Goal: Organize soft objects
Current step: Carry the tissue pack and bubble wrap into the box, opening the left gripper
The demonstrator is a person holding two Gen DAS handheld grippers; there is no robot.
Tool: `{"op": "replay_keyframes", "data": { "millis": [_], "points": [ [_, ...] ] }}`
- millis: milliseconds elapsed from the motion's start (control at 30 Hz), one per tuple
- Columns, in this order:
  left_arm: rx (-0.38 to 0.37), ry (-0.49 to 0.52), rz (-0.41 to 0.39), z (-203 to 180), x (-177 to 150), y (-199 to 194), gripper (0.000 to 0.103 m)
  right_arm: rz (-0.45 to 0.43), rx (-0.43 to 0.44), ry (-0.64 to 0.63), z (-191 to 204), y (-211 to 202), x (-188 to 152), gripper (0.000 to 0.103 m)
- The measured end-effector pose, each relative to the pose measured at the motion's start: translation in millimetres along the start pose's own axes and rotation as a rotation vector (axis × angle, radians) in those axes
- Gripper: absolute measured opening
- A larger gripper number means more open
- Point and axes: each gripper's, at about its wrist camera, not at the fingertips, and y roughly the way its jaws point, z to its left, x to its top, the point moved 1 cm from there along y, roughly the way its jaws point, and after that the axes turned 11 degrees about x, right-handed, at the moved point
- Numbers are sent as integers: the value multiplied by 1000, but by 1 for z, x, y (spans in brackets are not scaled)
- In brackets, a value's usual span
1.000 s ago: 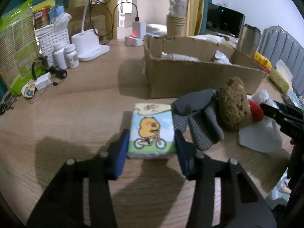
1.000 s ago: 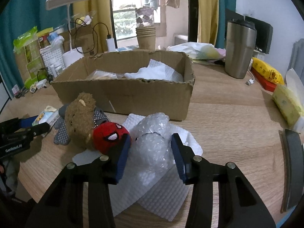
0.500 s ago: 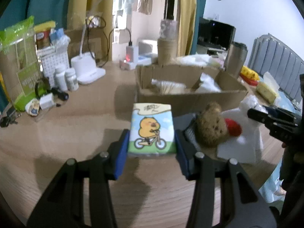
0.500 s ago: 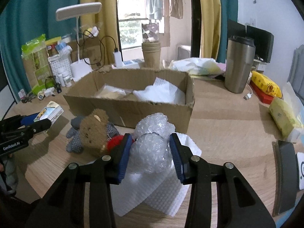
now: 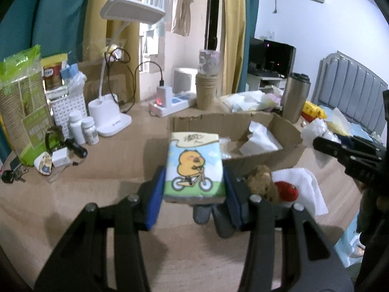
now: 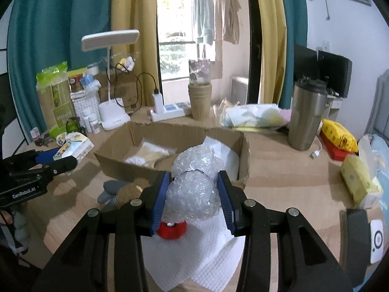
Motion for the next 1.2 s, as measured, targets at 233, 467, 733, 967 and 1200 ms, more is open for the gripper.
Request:
{"op": "replay_keyframes", "data": {
  "millis": [233, 467, 733, 967, 1200],
  "points": [
    [-7, -2, -27, -2, 10, -1, 48, -25, 7, -30, 4, 1, 14, 44],
    [-4, 5, -80, -2, 29, -1, 48, -57, 29, -77, 12, 4, 35, 44],
    [-9, -15, -90, -1, 37, 9, 48, -76, 59, -93, 15, 16, 51, 44],
    [-53, -21, -75, -5, 38, 27, 48, -69, 104, -64, 16, 34, 56, 44],
    [-55, -31, -26, -9, 35, 53, 48, -39, 156, -43, 18, 52, 55, 44]
  ]
}}
